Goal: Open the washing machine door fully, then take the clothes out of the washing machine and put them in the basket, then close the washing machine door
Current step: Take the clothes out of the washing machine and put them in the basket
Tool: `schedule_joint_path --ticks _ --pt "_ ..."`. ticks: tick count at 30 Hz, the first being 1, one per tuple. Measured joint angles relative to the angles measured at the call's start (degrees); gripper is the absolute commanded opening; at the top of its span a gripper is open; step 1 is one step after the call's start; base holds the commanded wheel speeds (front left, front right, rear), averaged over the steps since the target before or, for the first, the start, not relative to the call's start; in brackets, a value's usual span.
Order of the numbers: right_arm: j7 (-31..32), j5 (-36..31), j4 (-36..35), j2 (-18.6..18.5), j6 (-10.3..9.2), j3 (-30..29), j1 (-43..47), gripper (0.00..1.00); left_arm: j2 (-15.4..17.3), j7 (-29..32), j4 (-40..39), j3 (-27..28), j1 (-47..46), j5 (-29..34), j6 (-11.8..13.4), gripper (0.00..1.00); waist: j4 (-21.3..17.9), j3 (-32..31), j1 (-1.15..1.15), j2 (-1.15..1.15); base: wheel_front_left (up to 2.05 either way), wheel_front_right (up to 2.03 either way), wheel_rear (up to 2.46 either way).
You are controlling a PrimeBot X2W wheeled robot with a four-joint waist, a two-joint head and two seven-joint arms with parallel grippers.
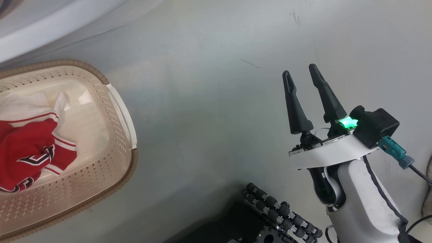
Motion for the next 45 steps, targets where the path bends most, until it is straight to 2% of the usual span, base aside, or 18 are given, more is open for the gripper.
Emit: schedule_joint_path --ticks 1,4,5,16,25,36,45 --pt "0.0 0.0 0.0 0.0 0.00 0.0 -0.1 1.00 0.1 0.4 0.1 -0.2 -0.1 0.1 0.0 0.88 0.0 0.0 0.00 0.00 0.00 0.00 0.00" --pt "0.0 0.0 0.0 0.0 -0.01 0.0 -0.1 1.00 0.3 1.1 0.4 -1.3 -0.2 0.6 0.0 0.36 -0.1 0.1 0.00 0.00 0.00 0.00 0.00" --pt "0.0 0.1 0.0 0.0 -0.02 0.0 -0.2 1.00 0.3 1.1 0.4 -1.6 -0.3 0.7 0.0 0.00 -0.1 0.2 0.00 0.00 0.00 0.00 0.00" --pt "0.0 1.2 0.0 0.0 -0.52 0.0 -1.0 1.00 0.9 -0.4 -0.2 -1.8 -2.5 0.8 -0.4 0.00 -0.2 0.7 0.00 0.00 0.00 0.00 0.00" --pt "0.0 0.7 -0.1 0.0 -0.58 -2.4 -2.1 1.00 0.4 -5.3 -1.8 -1.7 -3.3 -0.3 -0.9 0.00 1.5 0.9 0.00 0.00 0.00 0.00 0.00" --pt "0.0 -2.1 -0.3 0.0 -0.57 -5.1 -2.2 1.00 0.2 -15.2 -6.1 -2.0 -2.6 -1.2 -0.9 0.00 5.6 0.6 0.00 0.00 0.00 0.00 0.00" --pt "0.0 -4.4 -0.2 -0.1 -0.51 -6.8 -2.4 1.00 -1.0 -25.3 -11.1 -4.8 4.2 0.2 -0.9 0.00 9.2 -0.6 0.00 0.00 0.00 0.00 0.00"
